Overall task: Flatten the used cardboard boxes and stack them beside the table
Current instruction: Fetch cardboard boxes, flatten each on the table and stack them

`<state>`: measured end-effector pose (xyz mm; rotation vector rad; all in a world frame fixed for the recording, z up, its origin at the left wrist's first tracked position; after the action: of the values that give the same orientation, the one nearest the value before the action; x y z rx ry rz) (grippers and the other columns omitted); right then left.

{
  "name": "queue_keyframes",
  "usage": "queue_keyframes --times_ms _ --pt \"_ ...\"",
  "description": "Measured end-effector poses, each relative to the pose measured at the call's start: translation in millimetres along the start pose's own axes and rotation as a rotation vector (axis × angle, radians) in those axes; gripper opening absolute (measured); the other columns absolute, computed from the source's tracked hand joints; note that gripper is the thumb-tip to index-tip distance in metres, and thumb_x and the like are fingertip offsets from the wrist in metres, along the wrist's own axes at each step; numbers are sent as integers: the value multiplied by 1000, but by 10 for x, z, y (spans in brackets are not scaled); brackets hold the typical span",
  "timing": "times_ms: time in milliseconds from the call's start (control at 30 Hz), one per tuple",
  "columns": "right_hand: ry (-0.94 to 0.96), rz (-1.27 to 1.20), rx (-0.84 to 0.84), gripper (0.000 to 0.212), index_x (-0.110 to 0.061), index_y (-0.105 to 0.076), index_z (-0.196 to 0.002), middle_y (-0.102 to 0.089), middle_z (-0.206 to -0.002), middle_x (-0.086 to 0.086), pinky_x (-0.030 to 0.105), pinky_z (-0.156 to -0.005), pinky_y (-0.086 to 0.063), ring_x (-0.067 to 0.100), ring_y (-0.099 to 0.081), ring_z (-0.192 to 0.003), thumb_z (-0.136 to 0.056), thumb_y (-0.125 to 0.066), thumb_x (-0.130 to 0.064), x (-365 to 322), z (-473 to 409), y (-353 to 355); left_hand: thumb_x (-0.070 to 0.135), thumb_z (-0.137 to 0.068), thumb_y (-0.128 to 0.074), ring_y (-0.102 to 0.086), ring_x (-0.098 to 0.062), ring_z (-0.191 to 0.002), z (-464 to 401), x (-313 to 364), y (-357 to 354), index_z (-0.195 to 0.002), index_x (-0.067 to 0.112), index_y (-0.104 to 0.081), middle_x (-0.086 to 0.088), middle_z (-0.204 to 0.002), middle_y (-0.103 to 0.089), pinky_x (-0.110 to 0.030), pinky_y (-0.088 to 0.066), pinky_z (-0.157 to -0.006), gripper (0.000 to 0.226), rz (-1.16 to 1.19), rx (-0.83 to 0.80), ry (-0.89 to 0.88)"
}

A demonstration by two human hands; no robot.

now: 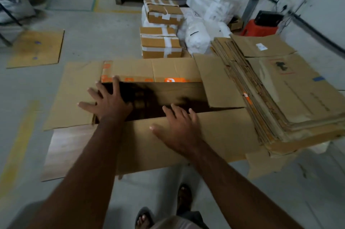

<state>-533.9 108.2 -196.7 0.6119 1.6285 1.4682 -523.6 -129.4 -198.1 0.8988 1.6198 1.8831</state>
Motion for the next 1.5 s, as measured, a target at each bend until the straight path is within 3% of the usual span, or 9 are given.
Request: queue_keyframes --times_ms 167,400,567,700,867,967,1067,1300,1500 --pt "-188 52 -21 86 -9 -24 -161 -11 -169 22 48 -127 0 32 -3 -158 -100 -28 -70 521 -379 260 67 -83 -65 4 -47 -152 18 -12 -26 -155 42 17 -15 -169 8 -83 -10 -108 113 -13 9 6" --pt "-310 257 265 97 -10 -15 -162 -4 -169 23 55 -123 8 39 4 -157 -92 -54 -64 1357 -608 1180 55 -83 -73 1 -48 -152 -16 -39 -21 -156 43 13 -13 -169 2 -83 -11 -108 113 6 35 -6" --pt "-585 57 30 106 -15 1 -163 3 -170 18 62 -122 0 44 4 -155 -91 -49 -74 2386 -462 922 47 -80 -80 0 -50 -152 -79 -71 -52 -152 48 21 -11 -169 3 -83 -16 -107 124 59 76 -63" --pt "-561 -37 18 107 -15 2 -163 -3 -170 16 62 -121 -16 46 -10 -153 -91 -57 -68 2549 -389 606 46 -77 -83 -4 -49 -152 -29 -51 -13 -152 47 27 -8 -170 4 -84 -18 -105 133 59 124 -61" --pt "-528 184 96 100 -11 -10 -161 -11 -168 19 65 -120 -15 41 -12 -154 -90 -59 -61 2389 -412 722 40 -75 -86 -11 -45 -152 11 -7 59 -155 43 22 -7 -170 7 -83 -17 -106 134 54 130 -51" --pt "-342 170 141 81 -14 -28 -159 -26 -166 13 57 -121 -3 31 -17 -154 -93 -53 -54 1960 -419 726 45 -76 -85 -7 -42 -154 35 36 87 -153 47 26 -3 -170 12 -83 -16 -107 135 58 96 -55" --pt "-125 42 43 63 -18 -45 -150 -44 -157 8 46 -121 -16 26 -33 -147 -97 -50 -51 1359 -496 535 53 -78 -81 -2 -35 -156 76 56 119 -155 42 24 2 -169 19 -84 -14 -106 131 25 56 -5" --pt "128 14 128 94 -21 -4 -165 13 -171 6 51 -121 -23 24 10 -158 -93 -58 -50 659 -881 581 57 -82 -74 0 -32 -157 158 83 187 -155 36 29 -1 -169 22 -79 -16 -110 128 9 60 52" --pt "133 201 136 105 -20 10 -163 28 -168 4 60 -123 -15 27 19 -156 -92 -60 -52 593 -1825 874 62 -79 -75 -1 -31 -157 95 -20 133 -155 33 30 -8 -169 17 -73 -18 -114 133 29 75 79"
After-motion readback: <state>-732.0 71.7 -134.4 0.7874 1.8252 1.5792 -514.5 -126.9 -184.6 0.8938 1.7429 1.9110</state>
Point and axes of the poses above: each hand's wrist, its own z-axis away from the middle knuckle, its own y-axis out of the back of the hand, x = y × z, the point moved 7 cm from there along -z, towards the middle knuckle
